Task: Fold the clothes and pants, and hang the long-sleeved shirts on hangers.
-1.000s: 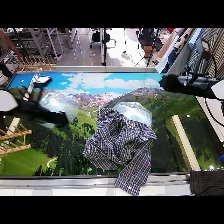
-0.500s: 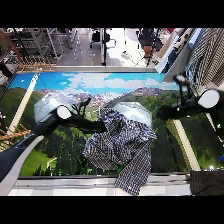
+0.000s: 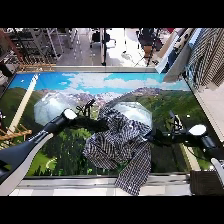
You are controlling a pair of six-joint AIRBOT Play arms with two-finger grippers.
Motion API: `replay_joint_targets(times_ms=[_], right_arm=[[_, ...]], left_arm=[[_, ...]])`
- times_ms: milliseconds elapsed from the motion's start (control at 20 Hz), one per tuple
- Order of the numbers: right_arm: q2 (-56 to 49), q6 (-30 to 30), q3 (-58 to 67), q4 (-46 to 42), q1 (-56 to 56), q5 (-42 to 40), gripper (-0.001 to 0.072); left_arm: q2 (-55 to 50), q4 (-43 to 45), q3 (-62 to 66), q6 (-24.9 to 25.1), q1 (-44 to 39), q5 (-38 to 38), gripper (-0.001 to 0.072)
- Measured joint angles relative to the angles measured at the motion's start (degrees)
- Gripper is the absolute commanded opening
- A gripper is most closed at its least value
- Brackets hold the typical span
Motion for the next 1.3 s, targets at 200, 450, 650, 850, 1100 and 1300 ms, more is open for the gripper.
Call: replay_joint_targets(times_ms=[200,450,650,850,1100,1300], right_arm=[[-4.42,-0.72,-2.27,5.55,-0.13,-8.81,0.0074],[-7.5,-3.28,5.9,11.06,0.7,-16.92,0.0022],[-7.96,-3.28,30.67,9.73,2.08,-10.16,0.0023],[-8.0,1.4,61.33,0.42,8.35,-0.81,0.0023],[-6.86,6.6,72.43,-12.46,19.21,2.95,0.0023],[-10.36,8.87,64.61,-17.51,27.91,-0.09,0.0023]], left_arm=[[-0.07,-0.59,0.02,0.76,0.13,0.07,0.0018],[0.94,-0.7,1.9,1.01,2.6,-0.35,0.0016],[5.88,-0.76,12.55,0.83,9.94,-3.8,0.0016],[14.29,0.28,25.99,-1.86,18.62,-9.84,0.0016],[23.63,22.03,31.26,-10.82,24.76,-18.95,0.0017],[25.31,36.09,25.38,-16.59,25.97,-25.05,0.0675]])
